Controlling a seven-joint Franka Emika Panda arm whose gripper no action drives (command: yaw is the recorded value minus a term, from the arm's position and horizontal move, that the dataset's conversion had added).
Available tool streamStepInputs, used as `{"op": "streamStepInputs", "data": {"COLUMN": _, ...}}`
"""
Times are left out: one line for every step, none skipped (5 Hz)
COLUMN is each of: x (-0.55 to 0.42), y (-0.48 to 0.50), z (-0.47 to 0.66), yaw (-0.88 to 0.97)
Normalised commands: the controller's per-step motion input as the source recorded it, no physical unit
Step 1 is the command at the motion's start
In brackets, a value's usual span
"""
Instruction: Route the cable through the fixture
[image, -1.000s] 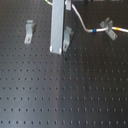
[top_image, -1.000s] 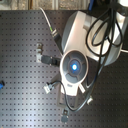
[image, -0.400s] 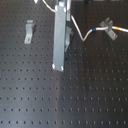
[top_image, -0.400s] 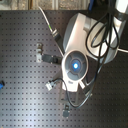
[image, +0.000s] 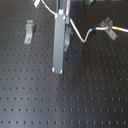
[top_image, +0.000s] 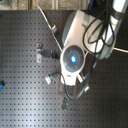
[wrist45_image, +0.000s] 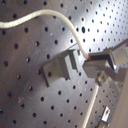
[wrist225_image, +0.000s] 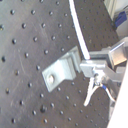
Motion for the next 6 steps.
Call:
{"op": "streamStepInputs", "data": {"x": -0.215, "y": -0.093, "z": 0.20, "yaw": 0.23}}
{"op": "streamStepInputs", "data": {"x": -0.078, "y": 0.016, "z": 0.00, "yaw": 0.14}}
{"op": "streamStepInputs", "data": {"x": 0.032, "y": 0.124, "z": 0.11, "yaw": 0.10}}
{"op": "streamStepInputs", "data": {"x": 0.023, "y": 0.070, "z": 0.36, "yaw": 0.31}}
{"op": "streamStepInputs", "data": {"x": -0.048, "y": 0.034, "z": 0.31, "yaw": 0.38}}
{"op": "streamStepInputs", "data": {"x": -0.116, "y": 0.098, "z": 0.22, "yaw": 0.44}}
